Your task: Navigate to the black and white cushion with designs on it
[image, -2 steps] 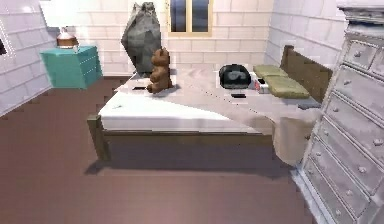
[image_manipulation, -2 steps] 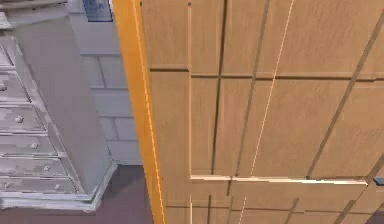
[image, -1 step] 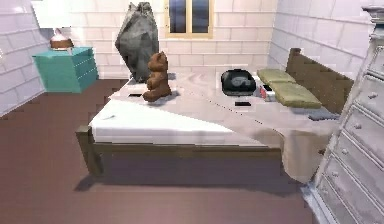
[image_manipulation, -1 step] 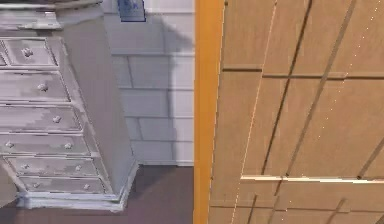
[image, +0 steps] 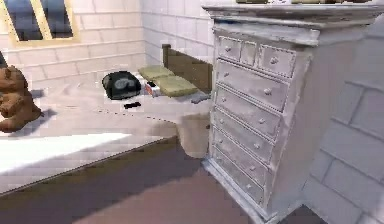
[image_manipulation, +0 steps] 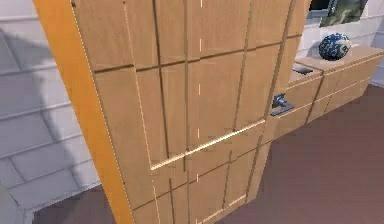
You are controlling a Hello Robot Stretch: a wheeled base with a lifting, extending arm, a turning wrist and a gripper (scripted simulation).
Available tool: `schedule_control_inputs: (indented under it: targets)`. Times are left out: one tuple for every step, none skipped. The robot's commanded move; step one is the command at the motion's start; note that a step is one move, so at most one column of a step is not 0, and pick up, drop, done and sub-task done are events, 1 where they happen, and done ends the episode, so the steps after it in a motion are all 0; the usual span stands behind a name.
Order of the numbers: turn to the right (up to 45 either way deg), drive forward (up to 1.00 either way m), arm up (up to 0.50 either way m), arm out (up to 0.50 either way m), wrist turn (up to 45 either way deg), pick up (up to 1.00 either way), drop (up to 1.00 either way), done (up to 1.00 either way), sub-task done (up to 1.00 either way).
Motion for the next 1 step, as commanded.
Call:
schedule_control_inputs:
  targets:
    - [0.0,0.25,0.0,0.0,0.0,0.0,0.0,0.0,0.0]
